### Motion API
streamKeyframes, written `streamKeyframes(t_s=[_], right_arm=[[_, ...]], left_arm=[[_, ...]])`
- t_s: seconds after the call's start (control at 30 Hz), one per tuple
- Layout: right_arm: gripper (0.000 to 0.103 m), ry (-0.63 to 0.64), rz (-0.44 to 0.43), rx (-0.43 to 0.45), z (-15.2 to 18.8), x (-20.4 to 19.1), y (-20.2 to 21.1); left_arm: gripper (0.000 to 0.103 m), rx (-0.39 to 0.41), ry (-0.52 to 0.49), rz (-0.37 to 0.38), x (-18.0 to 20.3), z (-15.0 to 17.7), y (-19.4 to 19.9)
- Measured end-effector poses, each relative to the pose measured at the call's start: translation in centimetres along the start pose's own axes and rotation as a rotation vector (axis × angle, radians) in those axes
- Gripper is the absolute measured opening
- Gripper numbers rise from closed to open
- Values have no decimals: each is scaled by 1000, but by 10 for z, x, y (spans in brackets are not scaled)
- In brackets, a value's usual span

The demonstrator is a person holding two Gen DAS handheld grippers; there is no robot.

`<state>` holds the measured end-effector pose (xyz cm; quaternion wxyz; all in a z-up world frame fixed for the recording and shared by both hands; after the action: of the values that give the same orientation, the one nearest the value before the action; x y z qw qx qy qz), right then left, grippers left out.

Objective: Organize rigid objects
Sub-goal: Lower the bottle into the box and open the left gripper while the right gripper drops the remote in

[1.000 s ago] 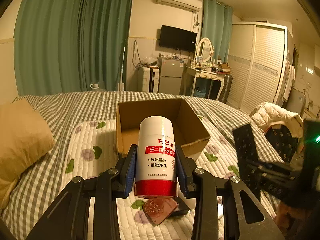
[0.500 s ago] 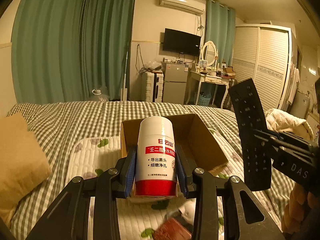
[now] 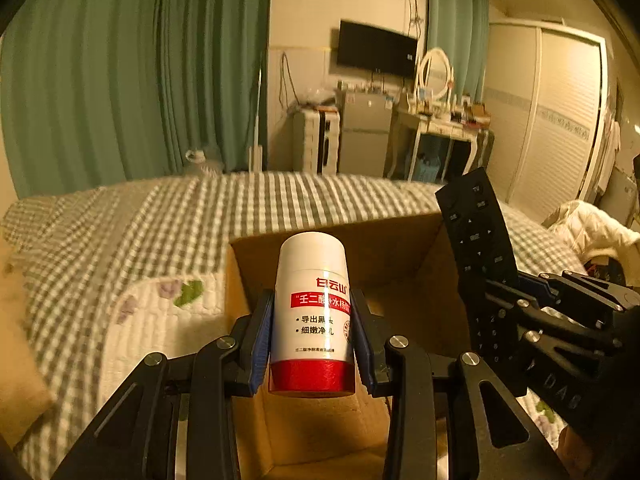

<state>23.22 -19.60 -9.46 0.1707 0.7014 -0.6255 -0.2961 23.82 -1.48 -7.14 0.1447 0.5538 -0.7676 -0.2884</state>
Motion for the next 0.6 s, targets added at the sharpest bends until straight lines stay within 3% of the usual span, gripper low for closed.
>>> streamKeyframes(t_s=[0.27,0.37,0.4,0.43,0.57,0.6], right_arm=[[20,44,57,-129,12,7,-45],[20,101,115,-128,18,4,-50],[19,104,120,-128,20,3,-51],[19,95,118,-130,20,5,-51],[22,49,82,-133,20,12,-44],[28,47,82,-128,19,12,-41]], left_arm=[[37,-108,44,39,-5,14,-38],[42,-115,29,33,-2,15,-38],[47,-115,28,33,0,15,-38],[53,-121,30,20,0,15,-38],[56,-123,55,29,-3,13,-34],[61,-119,59,25,-5,12,-32]])
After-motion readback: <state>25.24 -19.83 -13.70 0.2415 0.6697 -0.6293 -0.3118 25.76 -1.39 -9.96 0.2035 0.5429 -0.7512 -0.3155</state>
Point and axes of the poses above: each gripper's, at about its wrist camera, not at the fingertips, and y roughly against the way its jaws point, x to its right, z to its underside, the point moved 1 cm from there along -y, roughly the way its jaws point, and after that the axes turned 10 degrees about -y, right-handed, at the moved point
